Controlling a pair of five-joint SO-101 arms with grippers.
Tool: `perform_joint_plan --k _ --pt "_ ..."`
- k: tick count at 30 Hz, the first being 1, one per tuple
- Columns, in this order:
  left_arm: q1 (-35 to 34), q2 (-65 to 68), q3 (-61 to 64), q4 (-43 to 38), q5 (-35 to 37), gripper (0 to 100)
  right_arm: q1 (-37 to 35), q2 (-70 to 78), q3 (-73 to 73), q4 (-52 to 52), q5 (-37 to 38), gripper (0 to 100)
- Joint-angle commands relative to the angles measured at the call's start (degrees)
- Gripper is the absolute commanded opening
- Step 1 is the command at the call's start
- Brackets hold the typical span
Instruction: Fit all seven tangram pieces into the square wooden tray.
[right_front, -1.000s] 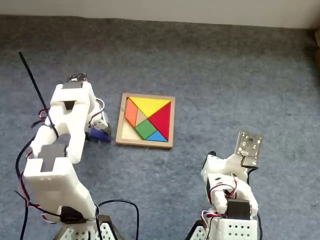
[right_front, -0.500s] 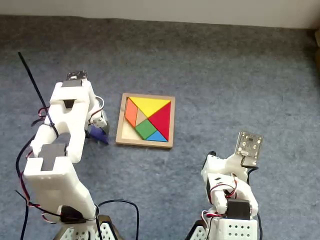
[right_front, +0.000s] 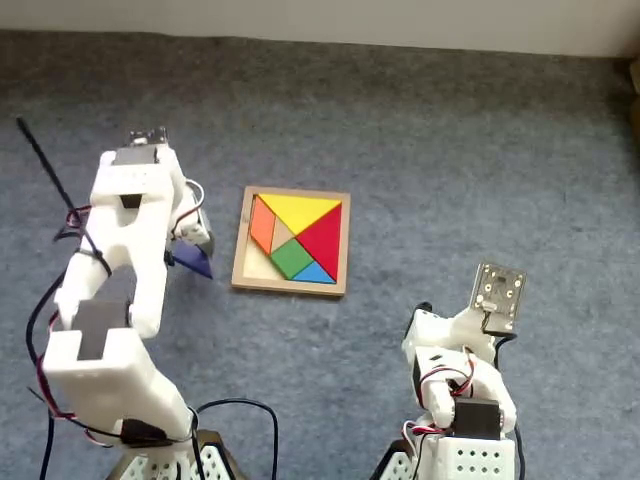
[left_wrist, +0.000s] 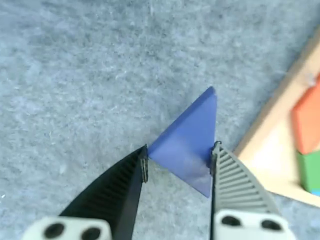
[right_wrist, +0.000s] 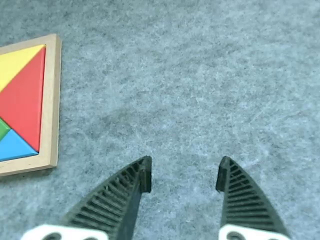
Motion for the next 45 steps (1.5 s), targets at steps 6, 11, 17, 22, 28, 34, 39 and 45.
perform_joint_plan --k 6,11,17,22,28,34,39,45 --pt "12.1 -14.7 4.6 0.8 2.6 17 0.7 0.4 7.3 0.3 -0.5 21.7" --pt "17.6 -12.4 8.3 -5.5 6.9 17 0.7 0.4 7.3 0.3 -0.5 21.7" --pt "18.5 -5.6 8.7 -10.4 9.7 17 0.7 0.4 7.3 0.3 -0.5 21.7" --pt "18.5 -2.8 7.5 -10.9 11.2 18 0.7 0.4 7.3 0.3 -0.5 21.7" --pt "18.4 -2.7 6.6 -10.5 11.2 31 0.7 0.4 7.3 0.2 -0.5 21.7" --pt "18.4 -3.3 6.1 -9.4 11.0 32 0.7 0.4 7.3 0.2 -0.5 21.7" --pt "18.2 -7.3 3.6 -1.8 10.8 32 0.7 0.4 7.3 0.2 -0.5 21.7" --pt "13.1 -16.9 8.0 -2.3 8.8 22 0.7 0.4 7.3 0.2 -0.5 21.7"
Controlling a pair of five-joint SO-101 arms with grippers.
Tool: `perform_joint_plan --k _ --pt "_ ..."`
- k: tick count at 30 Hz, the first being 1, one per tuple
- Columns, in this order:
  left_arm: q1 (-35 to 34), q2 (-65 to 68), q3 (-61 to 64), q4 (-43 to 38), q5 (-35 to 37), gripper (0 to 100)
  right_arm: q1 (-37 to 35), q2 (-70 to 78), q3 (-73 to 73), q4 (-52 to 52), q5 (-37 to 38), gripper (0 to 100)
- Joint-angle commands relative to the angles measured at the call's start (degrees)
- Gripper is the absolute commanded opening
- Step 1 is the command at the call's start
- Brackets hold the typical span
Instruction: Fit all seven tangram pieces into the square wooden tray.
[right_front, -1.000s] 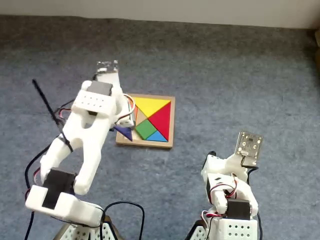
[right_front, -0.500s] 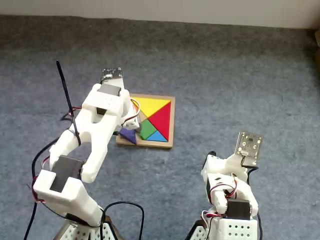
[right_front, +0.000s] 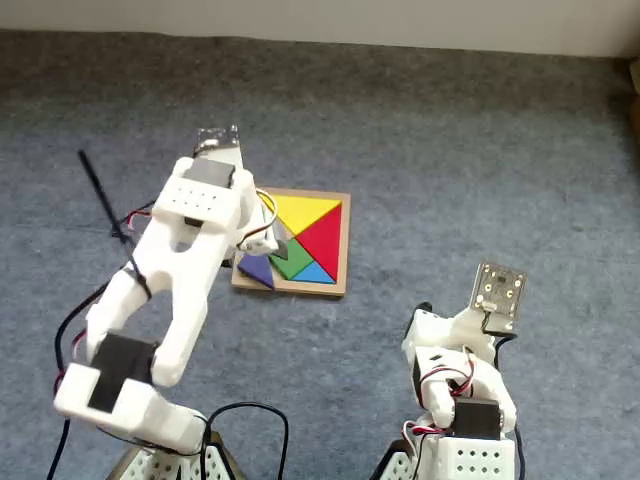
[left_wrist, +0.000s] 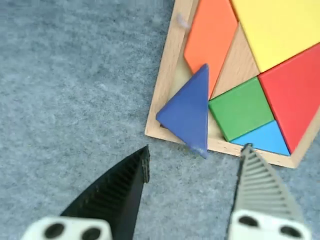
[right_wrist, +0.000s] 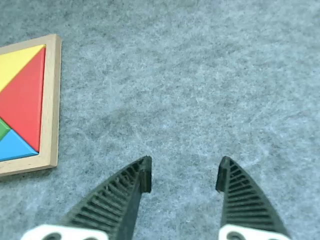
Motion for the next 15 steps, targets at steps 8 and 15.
perform_joint_plan --k 8,15 --pt "-8.2 -7.5 10.0 -11.0 -10.1 11 0.7 0.4 7.3 0.2 -0.5 21.7" --pt "-6.5 -7.4 13.7 -12.2 -12.3 8 0.7 0.4 7.3 0.2 -0.5 21.7"
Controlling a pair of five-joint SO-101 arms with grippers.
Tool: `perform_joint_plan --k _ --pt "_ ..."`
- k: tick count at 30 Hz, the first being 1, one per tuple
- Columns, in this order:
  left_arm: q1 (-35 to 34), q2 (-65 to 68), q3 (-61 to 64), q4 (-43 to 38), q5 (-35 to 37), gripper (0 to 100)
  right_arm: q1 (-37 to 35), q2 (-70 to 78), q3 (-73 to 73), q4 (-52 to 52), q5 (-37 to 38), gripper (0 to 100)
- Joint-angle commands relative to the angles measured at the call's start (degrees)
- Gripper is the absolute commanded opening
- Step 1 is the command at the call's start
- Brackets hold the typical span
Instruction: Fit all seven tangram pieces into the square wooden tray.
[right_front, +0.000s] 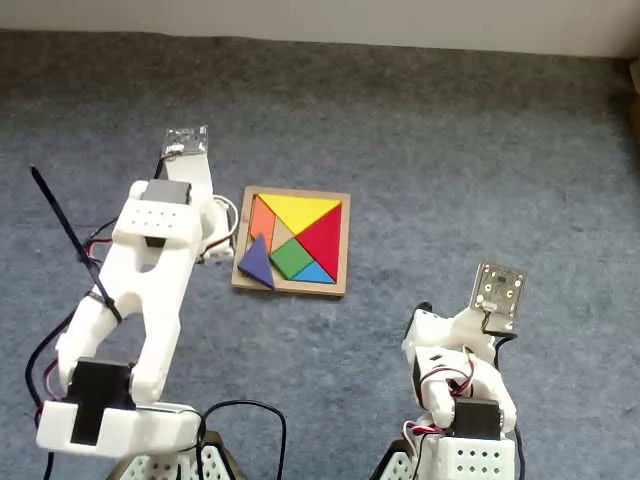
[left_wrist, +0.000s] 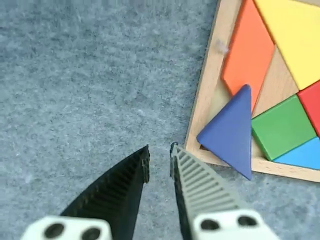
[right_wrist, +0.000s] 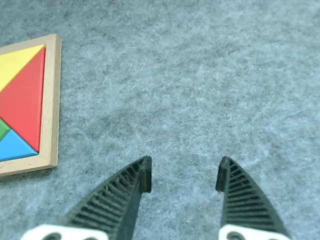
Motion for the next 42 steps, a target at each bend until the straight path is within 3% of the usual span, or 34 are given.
perform_joint_plan --k 1,16,29,37,42 --pt "1.4 -2.3 2.2 -2.4 -1.9 8 0.7 0.4 7.3 0.2 -0.5 21.7" --pt "11.7 -2.3 10.7 -15.9 -4.1 8 0.7 0.4 7.3 0.2 -0.5 21.7" --pt "12.1 -4.3 9.5 -16.4 -4.0 8 0.7 0.4 7.3 0.2 -0.5 21.7" --pt "11.6 -11.5 9.5 -16.9 0.6 8 0.7 0.4 7.3 0.2 -0.5 21.7" --pt "11.6 -8.0 10.3 -21.4 0.7 8 0.7 0.4 7.3 0.2 -0.5 21.7"
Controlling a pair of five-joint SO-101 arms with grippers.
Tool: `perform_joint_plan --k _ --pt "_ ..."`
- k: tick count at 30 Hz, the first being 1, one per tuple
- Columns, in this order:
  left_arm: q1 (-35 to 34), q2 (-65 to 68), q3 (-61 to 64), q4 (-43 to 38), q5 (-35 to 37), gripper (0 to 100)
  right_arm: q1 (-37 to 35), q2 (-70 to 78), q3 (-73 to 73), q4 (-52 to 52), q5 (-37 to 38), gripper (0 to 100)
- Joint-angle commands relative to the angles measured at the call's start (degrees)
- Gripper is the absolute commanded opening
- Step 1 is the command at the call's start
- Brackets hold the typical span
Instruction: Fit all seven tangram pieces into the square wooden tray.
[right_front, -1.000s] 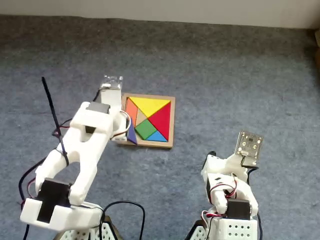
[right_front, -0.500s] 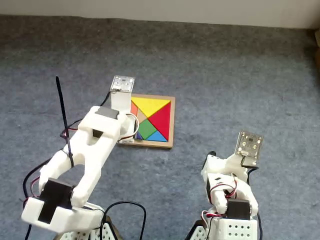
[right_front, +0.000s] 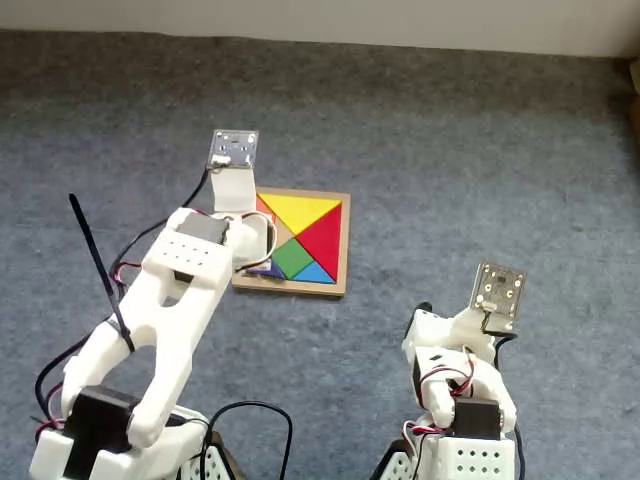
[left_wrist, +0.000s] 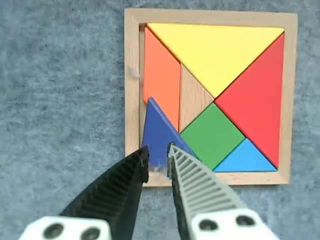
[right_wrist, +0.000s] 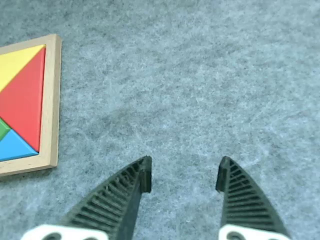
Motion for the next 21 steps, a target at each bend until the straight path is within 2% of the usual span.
perform_joint_plan --k 1,7,19,21 --pt "0.9 1.8 -0.7 -4.0 0.6 8 0.7 0.4 7.3 0.2 -0.5 21.7" --pt "1.3 7.6 -1.1 -8.7 0.6 8 0.7 0.4 7.3 0.2 -0.5 21.7" --pt "0.9 9.4 -1.1 -5.9 0.0 8 1.5 0.4 7.3 0.3 -0.5 21.7" --pt "0.9 9.4 -1.1 -5.9 -2.0 8 2.1 0.4 7.3 0.3 -0.5 21.7"
